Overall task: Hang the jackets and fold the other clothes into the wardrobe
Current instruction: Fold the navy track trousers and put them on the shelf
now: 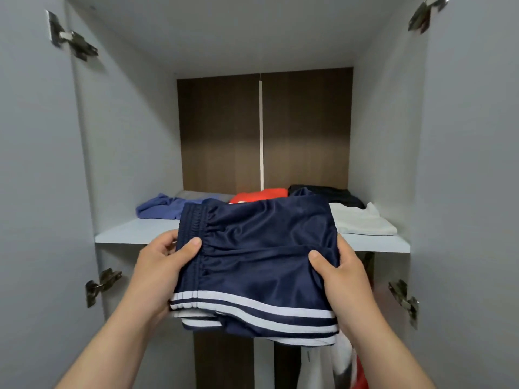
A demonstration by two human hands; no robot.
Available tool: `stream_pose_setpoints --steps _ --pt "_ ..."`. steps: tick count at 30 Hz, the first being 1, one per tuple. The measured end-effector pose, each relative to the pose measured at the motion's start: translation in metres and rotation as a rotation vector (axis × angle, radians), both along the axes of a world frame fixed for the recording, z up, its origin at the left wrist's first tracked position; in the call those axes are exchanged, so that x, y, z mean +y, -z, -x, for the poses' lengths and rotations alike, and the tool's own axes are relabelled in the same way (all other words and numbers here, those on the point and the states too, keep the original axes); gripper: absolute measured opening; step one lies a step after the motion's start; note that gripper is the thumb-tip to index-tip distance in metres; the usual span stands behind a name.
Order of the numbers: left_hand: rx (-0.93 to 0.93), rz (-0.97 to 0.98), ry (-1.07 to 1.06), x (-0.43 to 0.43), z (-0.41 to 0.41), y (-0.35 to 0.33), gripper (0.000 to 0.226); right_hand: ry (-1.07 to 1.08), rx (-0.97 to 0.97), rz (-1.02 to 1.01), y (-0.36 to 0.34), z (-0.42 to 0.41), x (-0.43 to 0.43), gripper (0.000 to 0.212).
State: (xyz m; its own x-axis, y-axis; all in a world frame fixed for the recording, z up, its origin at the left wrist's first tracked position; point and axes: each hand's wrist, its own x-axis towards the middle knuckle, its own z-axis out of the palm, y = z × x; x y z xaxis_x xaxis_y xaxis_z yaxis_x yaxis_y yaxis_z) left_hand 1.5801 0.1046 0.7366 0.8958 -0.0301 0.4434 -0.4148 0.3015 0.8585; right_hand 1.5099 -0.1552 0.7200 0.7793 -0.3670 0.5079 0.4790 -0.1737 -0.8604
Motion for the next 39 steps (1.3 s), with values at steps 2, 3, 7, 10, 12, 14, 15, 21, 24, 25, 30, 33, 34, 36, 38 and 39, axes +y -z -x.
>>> stream_pose_setpoints --steps 2,3,7,10,12,14,15,21,24,25,30,33,34,36,38,39 --pt "-0.030 -0.024 -0.015 -0.003 -0.020 -0.013 0.013 -0.024 0.013 0.016 -0.012 -0.016 -0.005 0.041" --pt "-0.045 -0.047 -0.025 -0.003 -0.030 -0.019 0.011 -0.038 0.024 0.026 -0.018 -0.024 -0.007 0.042" --pt "-0.048 -0.068 0.012 -0.002 -0.078 -0.042 0.016 -0.035 0.051 0.059 -0.041 -0.062 -0.010 0.041" --pt "-0.018 -0.059 0.047 0.000 -0.120 -0.059 0.018 -0.022 0.054 0.061 -0.059 -0.096 -0.008 0.044" --pt "0.004 -0.084 0.067 0.002 -0.154 -0.074 0.017 -0.010 0.065 0.073 -0.075 -0.121 -0.006 0.041" --pt "0.040 -0.109 0.106 0.002 -0.190 -0.090 0.016 -0.004 0.097 0.074 -0.094 -0.149 -0.006 0.038" --pt "0.057 -0.118 0.117 0.001 -0.207 -0.098 0.017 0.007 0.119 0.074 -0.104 -0.163 -0.006 0.037" --pt "0.231 -0.249 0.200 -0.020 -0.304 -0.125 0.029 0.021 0.293 -0.023 -0.139 -0.252 -0.013 0.034" --pt "0.403 -0.304 0.281 -0.031 -0.343 -0.128 0.021 0.077 0.373 -0.018 -0.139 -0.291 -0.020 0.033" --pt "0.439 -0.329 0.309 -0.034 -0.353 -0.126 0.018 0.097 0.391 -0.025 -0.136 -0.300 -0.024 0.029" --pt "0.508 -0.517 0.347 -0.046 -0.391 -0.091 0.016 0.180 0.604 0.084 -0.099 -0.326 -0.035 0.015" --pt "0.467 -0.661 0.399 -0.041 -0.401 -0.085 0.019 0.136 0.668 0.088 -0.091 -0.332 -0.042 0.014" --pt "0.465 -0.695 0.441 -0.038 -0.403 -0.086 0.022 0.090 0.681 0.055 -0.089 -0.333 -0.042 0.014" --pt "0.434 -0.751 0.499 -0.035 -0.403 -0.090 0.025 0.035 0.674 0.026 -0.089 -0.335 -0.044 0.018" --pt "0.408 -0.692 0.500 -0.034 -0.406 -0.092 0.024 0.055 0.564 0.029 -0.088 -0.338 -0.049 0.024" --pt "0.408 -0.619 0.495 -0.036 -0.408 -0.093 0.020 0.075 0.487 0.015 -0.089 -0.340 -0.050 0.031"
